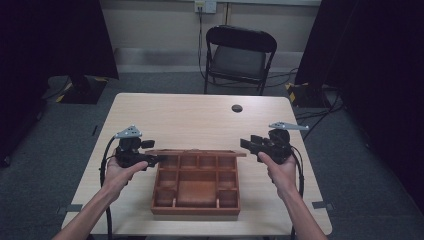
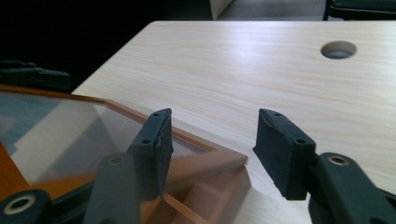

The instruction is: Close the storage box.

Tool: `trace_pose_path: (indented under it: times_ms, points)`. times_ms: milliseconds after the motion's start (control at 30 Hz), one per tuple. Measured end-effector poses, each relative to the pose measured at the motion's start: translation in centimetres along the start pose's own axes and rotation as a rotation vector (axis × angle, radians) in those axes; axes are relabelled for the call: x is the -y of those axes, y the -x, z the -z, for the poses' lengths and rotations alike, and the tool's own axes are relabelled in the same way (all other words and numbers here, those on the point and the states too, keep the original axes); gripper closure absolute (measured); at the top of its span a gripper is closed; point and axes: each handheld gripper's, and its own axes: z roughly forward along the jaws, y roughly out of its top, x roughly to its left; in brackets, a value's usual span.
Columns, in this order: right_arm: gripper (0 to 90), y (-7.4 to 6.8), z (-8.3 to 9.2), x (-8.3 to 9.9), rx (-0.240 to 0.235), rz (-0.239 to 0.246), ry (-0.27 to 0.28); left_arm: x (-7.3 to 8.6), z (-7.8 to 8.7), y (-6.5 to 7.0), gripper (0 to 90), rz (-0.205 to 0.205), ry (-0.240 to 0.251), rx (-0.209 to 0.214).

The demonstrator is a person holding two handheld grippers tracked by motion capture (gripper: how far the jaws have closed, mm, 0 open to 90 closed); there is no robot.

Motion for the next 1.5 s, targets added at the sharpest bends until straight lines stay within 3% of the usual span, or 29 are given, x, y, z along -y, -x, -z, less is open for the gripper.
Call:
trace_pose_path:
  times_ms: [100, 533, 733, 1000, 1233, 1500]
  points:
    - [48.8, -0.7, -0.1, -0.7, -0.023, 0.019, 0.006, 0.2, -0.1, 0.2, 15.7, -0.005, -0.004, 0.002]
    - [54.2, -4.6, -0.4, -2.8, -0.204, 0.092, -0.024, 0.8, 0.7, 0.7, 15.8, -0.021, 0.013, 0.002]
    - [59.2, -6.9, -0.7, -3.4, -0.282, 0.142, -0.067, 1.0, 0.8, 1.0, 16.2, -0.026, 0.010, 0.008]
    - [69.6, -9.9, -2.4, -3.5, -0.387, 0.190, -0.148, 1.2, 0.9, 1.1, 16.2, -0.019, 0.022, 0.014]
    - [73.2, -11.0, -3.4, -3.1, -0.451, 0.198, -0.200, 1.4, 0.8, 1.3, 16.8, -0.023, 0.021, 0.014]
    - [74.1, -11.2, -4.1, -2.8, -0.466, 0.181, -0.233, 1.4, 0.8, 1.2, 16.6, -0.015, 0.026, 0.020]
